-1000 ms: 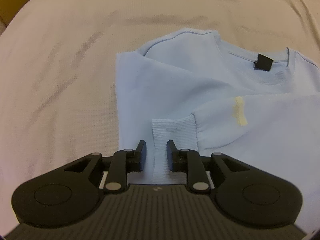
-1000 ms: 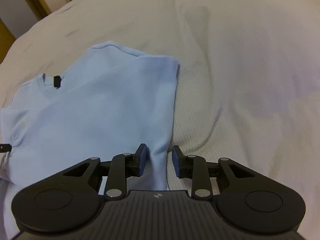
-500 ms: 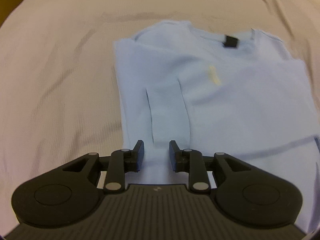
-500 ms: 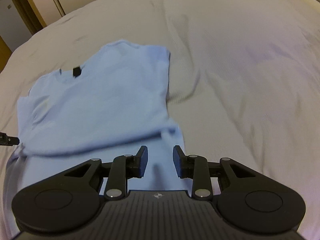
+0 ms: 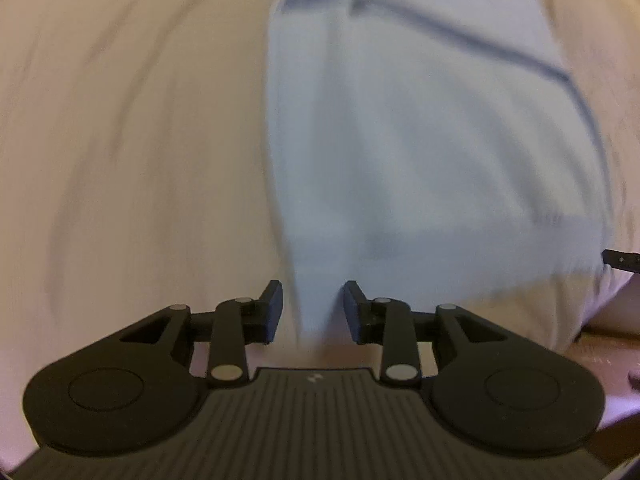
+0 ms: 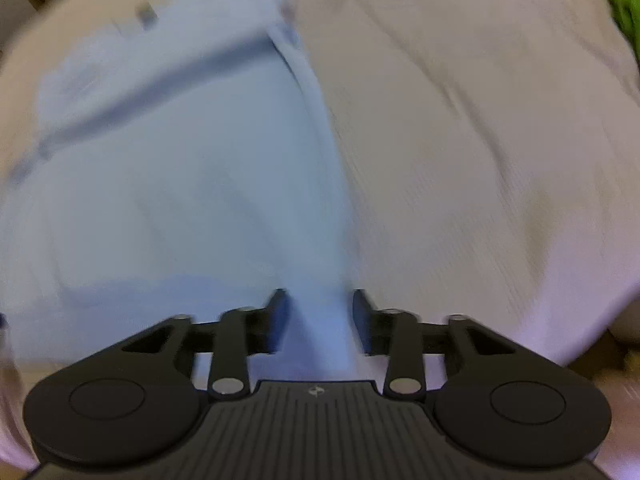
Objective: Fold clothes
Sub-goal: 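Move both open grippers to the ribbed hem of the folded sweatshirt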
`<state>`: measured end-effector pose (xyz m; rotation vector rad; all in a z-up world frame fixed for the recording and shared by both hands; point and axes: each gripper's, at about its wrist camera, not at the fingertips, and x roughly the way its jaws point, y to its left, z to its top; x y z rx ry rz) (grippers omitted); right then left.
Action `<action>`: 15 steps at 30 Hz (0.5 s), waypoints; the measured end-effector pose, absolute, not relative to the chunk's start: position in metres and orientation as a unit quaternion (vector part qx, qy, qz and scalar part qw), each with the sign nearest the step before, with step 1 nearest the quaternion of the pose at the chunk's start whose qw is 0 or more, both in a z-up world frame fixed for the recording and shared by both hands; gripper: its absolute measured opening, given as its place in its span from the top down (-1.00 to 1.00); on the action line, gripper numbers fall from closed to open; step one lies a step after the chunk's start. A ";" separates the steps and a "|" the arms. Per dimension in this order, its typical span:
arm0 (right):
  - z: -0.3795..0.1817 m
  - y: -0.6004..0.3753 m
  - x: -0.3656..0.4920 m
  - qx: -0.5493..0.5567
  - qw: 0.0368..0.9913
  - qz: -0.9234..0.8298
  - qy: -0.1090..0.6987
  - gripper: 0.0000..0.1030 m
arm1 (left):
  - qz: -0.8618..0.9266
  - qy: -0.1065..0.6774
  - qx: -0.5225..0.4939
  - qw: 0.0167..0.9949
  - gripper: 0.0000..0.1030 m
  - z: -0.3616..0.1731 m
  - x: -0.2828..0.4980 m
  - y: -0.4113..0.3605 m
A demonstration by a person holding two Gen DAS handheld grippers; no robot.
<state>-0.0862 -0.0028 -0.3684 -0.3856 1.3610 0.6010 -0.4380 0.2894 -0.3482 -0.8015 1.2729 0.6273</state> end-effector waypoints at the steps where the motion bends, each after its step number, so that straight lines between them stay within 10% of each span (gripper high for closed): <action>1: -0.370 -0.012 -0.087 -0.175 0.713 0.265 0.625 0.21 | 0.283 0.573 -0.366 0.676 0.46 -0.349 -0.444 0.284; 15: -0.356 -0.052 -0.053 0.007 0.699 0.334 0.632 -0.13 | 0.312 0.453 -0.469 0.691 0.19 -0.358 -0.468 0.313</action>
